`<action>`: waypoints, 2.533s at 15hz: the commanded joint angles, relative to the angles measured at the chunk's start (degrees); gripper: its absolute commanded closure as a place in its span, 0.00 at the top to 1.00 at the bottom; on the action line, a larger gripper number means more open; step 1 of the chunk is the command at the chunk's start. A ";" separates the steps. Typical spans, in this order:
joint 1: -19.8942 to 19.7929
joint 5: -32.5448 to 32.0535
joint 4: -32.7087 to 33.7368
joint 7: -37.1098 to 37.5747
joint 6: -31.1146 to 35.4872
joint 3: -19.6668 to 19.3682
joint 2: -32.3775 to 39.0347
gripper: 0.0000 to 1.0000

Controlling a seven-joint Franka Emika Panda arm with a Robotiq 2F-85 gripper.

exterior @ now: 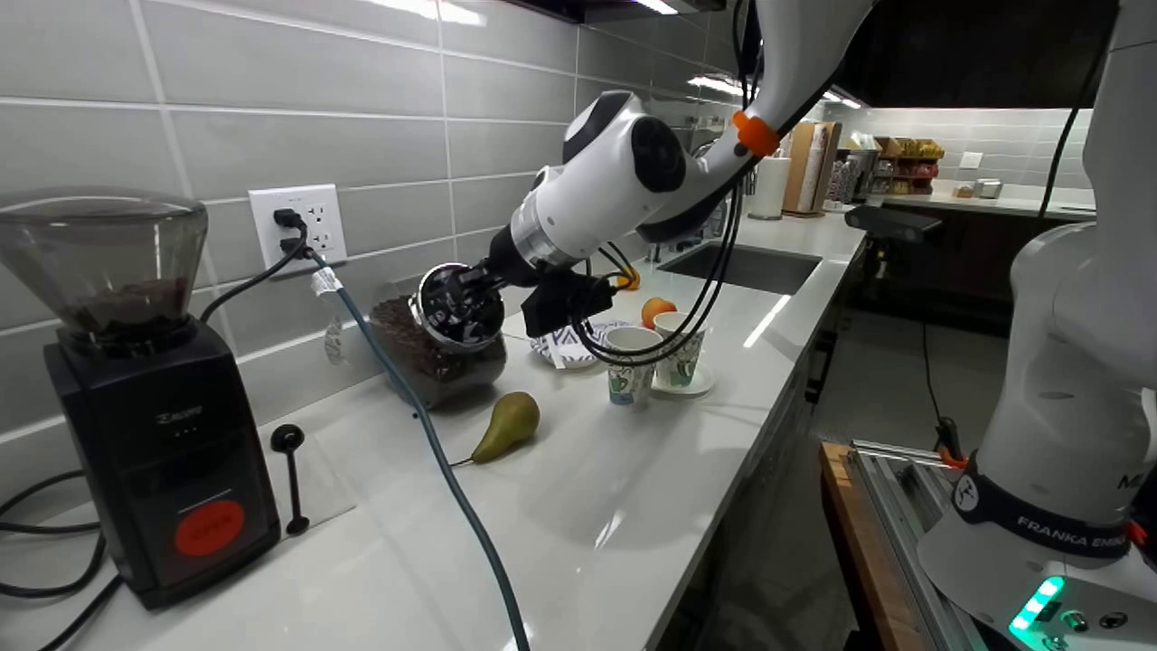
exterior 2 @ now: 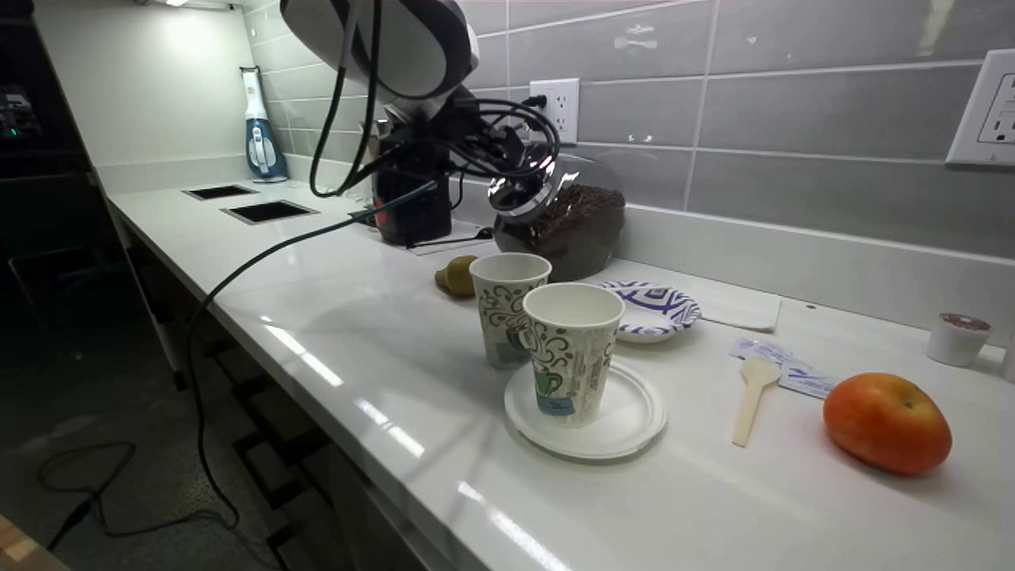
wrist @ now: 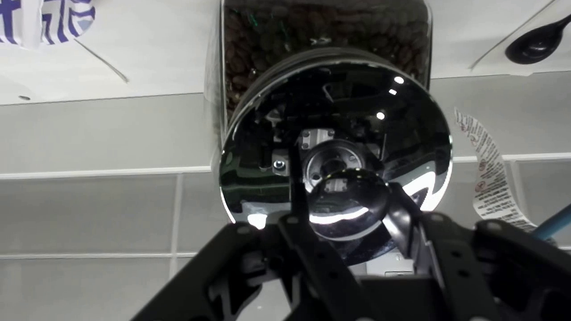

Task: Pick up the lid from the counter and put it on the jar

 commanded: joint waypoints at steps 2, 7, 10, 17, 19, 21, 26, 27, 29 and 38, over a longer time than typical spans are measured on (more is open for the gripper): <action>-0.35 0.95 -0.37 -0.62 0.50 -0.63 -0.49 0.21; -0.37 -1.45 0.31 1.36 0.73 -0.33 0.09 0.21; -0.51 -2.75 0.87 2.72 1.06 -0.24 0.70 0.21; -0.66 -9.24 1.73 7.39 0.50 0.06 2.01 0.21; -0.73 -11.41 1.96 9.04 0.26 0.13 2.31 0.21; -0.78 -13.28 2.22 10.59 0.11 0.17 2.65 0.21; -0.86 -15.90 2.59 12.87 0.39 0.16 3.27 0.50; -0.81 -16.17 2.52 12.91 0.23 0.16 3.15 0.72; -0.82 -15.11 2.46 11.95 0.91 -0.09 2.99 0.76; -1.59 6.90 -1.06 -7.55 8.79 -2.15 -2.79 1.00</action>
